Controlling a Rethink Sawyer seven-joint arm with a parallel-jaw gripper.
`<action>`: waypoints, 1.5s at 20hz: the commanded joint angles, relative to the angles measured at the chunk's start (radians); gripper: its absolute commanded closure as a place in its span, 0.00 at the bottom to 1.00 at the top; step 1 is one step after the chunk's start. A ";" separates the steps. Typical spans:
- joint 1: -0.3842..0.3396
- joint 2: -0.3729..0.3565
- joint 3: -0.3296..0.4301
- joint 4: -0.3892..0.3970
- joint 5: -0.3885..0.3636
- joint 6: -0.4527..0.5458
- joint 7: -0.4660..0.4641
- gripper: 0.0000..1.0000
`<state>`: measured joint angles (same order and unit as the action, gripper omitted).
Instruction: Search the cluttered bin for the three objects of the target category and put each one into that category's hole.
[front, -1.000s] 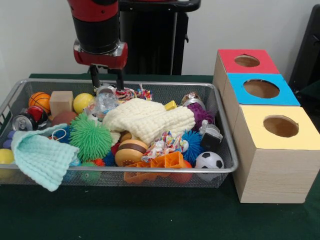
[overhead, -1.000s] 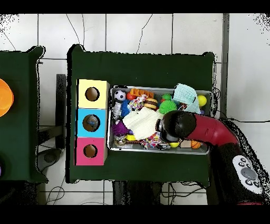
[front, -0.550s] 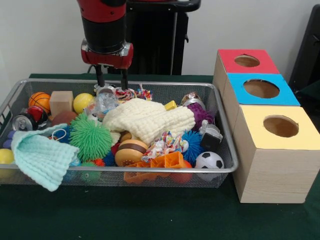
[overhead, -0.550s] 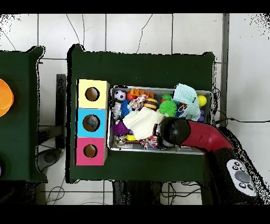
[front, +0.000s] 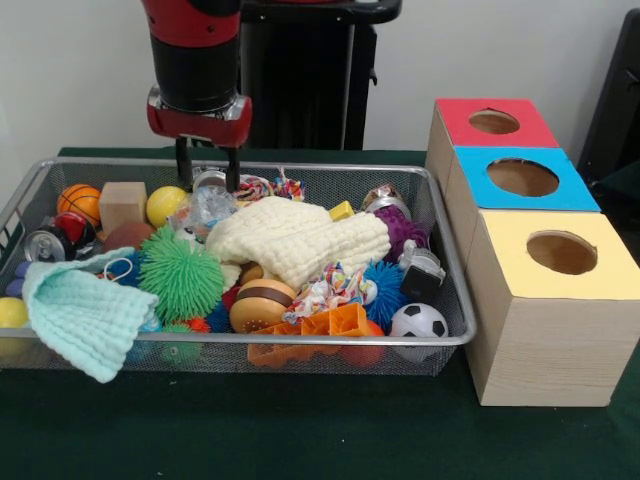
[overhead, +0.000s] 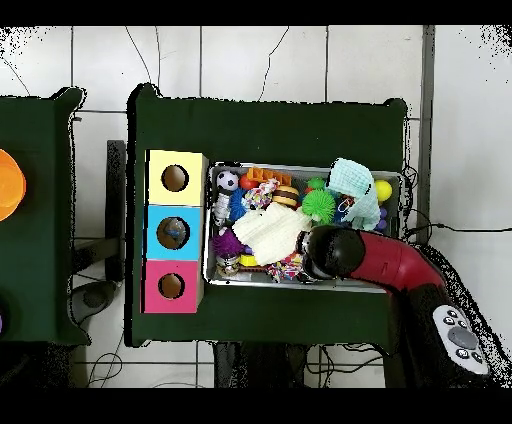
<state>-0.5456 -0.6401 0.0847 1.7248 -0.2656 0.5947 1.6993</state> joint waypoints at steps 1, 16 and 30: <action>0.002 0.056 0.001 0.066 0.034 -0.070 0.176 0.00; 0.017 0.141 -0.025 0.048 0.029 -0.189 0.186 0.00; 0.014 0.152 -0.024 0.045 0.040 -0.208 0.169 0.00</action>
<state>-0.5368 -0.5279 0.0371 1.7425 -0.2648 0.4405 1.6993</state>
